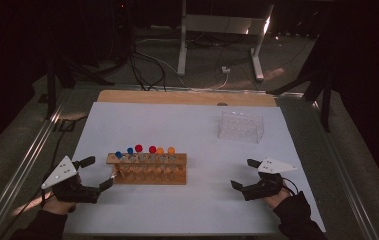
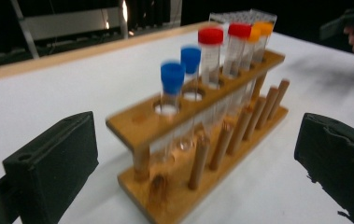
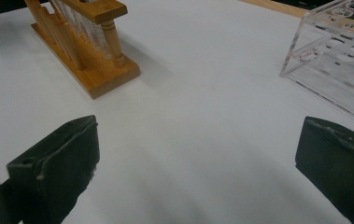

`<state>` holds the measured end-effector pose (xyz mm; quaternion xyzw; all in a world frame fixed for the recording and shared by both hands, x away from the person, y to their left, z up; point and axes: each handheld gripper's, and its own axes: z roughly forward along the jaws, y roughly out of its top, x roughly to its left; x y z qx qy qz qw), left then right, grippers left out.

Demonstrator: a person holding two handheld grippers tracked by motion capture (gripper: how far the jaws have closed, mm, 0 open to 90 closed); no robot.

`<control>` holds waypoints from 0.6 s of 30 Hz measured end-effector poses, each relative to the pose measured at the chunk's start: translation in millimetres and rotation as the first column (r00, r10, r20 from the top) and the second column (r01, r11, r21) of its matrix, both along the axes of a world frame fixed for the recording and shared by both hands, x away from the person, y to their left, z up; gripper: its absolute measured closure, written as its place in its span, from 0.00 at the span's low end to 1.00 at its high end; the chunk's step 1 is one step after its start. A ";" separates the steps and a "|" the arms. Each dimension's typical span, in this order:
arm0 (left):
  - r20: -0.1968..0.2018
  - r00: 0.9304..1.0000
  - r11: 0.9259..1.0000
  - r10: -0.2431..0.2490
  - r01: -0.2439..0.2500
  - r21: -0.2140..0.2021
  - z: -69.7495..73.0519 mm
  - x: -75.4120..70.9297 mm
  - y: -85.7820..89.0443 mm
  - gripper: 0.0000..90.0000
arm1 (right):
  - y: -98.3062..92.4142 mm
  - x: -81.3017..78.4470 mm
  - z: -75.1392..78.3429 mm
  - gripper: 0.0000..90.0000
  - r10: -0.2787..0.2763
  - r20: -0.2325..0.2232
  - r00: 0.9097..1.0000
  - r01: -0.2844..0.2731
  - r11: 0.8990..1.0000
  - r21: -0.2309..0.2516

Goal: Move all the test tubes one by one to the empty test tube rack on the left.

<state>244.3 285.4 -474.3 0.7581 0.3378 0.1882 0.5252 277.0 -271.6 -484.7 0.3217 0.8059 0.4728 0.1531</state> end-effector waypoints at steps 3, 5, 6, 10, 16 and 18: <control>-0.027 1.000 1.000 -0.007 0.007 0.006 -8.1 -1.0 -0.6 0.01 | 0.2 0.0 -0.5 0.00 -0.002 0.000 1.000 0.002 1.000 -0.001; -0.049 0.999 1.000 -0.013 0.014 0.014 -12.9 -1.1 -2.0 0.01 | 0.3 0.0 -0.7 0.00 -0.001 -0.001 1.000 0.001 1.000 0.002; -0.056 0.998 1.000 -0.021 0.022 0.017 -14.8 -1.3 -2.7 0.01 | 0.4 0.0 -0.8 0.00 -0.002 -0.001 1.000 0.002 1.000 -0.001; -0.070 0.997 0.999 -0.030 0.031 0.013 -18.2 -1.3 -4.2 0.01 | 0.3 -0.1 -1.8 0.00 -0.001 -0.001 1.000 0.001 1.000 -0.007; -0.100 0.993 0.998 -0.055 0.056 0.007 -21.4 -3.3 -11.0 0.01 | 1.6 -0.7 -4.0 0.00 0.000 0.008 1.000 0.000 1.000 -0.024; -0.098 0.993 0.998 -0.066 0.068 0.018 -21.7 -4.3 -14.1 0.01 | 1.9 -0.7 -4.3 0.00 0.002 0.008 1.000 -0.002 1.000 -0.025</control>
